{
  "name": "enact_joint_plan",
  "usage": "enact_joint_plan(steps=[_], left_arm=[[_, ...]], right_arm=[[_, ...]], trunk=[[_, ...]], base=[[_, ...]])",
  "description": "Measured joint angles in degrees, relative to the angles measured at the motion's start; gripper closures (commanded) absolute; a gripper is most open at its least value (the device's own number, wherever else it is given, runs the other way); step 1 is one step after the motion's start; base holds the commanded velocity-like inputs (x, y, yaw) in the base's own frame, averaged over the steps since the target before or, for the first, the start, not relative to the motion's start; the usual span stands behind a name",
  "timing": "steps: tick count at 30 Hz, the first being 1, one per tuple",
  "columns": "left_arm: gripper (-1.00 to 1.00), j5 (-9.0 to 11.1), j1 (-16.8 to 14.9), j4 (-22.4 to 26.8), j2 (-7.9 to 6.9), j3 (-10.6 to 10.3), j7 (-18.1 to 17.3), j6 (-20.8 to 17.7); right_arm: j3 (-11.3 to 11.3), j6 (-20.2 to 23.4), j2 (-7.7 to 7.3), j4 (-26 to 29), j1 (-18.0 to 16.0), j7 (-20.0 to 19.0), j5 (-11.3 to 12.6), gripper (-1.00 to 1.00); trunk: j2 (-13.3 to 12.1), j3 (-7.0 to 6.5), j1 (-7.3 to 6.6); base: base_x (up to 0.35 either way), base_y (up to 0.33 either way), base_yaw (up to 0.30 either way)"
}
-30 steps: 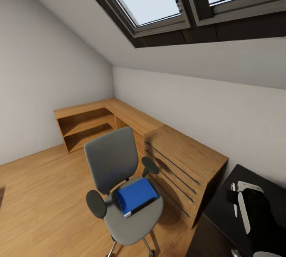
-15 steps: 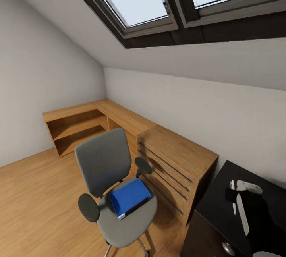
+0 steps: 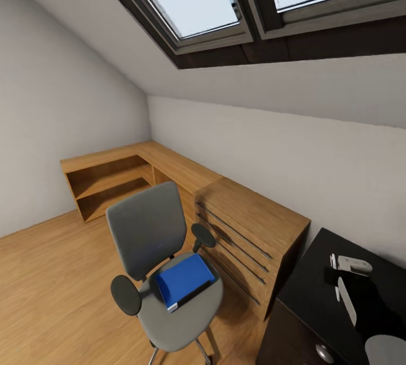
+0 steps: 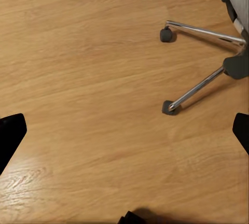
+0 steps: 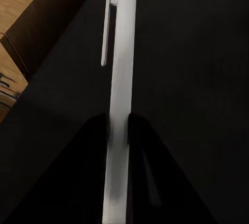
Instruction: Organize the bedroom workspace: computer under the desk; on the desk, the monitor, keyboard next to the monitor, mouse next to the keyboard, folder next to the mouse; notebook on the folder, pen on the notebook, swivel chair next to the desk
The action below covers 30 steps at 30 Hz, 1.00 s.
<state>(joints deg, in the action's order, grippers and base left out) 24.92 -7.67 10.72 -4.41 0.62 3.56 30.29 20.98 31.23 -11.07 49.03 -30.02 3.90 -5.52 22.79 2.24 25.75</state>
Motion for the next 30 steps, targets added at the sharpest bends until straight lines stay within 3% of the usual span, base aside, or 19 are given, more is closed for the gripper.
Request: enact_joint_plan(steps=[7, 10, 12, 17, 30], left_arm=[[-1.0, 0.0, 0.0, 0.0, 0.08, 0.0, 0.0, 0.0], [-1.0, 0.0, 0.0, 0.0, 0.09, 0.0, 0.0, 0.0], [-1.0, 0.0, 0.0, 0.0, 0.09, 0.0, 0.0, 0.0], [-1.0, 0.0, 0.0, 0.1, 0.03, 0.2, 0.0, 0.0], [-1.0, 0.8, 0.0, 0.1, -0.19, 1.7, 0.1, 0.1]], right_arm=[[-0.1, -0.7, -0.3, -3.4, -1.5, -0.3, -0.1, 1.0], [-0.1, -0.9, -0.54, -7.9, -5.2, -0.3, -0.1, 1.0], [-0.2, -2.7, -1.87, -18.0, -11.7, -0.3, -0.2, 1.0], [-0.2, -7.1, -4.02, -32.1, -19.5, -0.2, -0.2, 1.0], [0.1, -7.8, -3.89, -35.3, -20.9, -0.2, 0.0, 1.0]], trunk=[[0.0, 0.0, 0.0], [0.0, 0.0, 0.0], [0.0, -0.01, 0.01], [0.0, 0.0, 0.0], [5.2, 2.35, 2.86]], base=[[0.0, 0.0, 0.0], [0.0, 0.0, 0.0], [0.0, 0.0, 0.0], [0.0, 0.0, 0.0], [0.0, 0.0, 0.0]])
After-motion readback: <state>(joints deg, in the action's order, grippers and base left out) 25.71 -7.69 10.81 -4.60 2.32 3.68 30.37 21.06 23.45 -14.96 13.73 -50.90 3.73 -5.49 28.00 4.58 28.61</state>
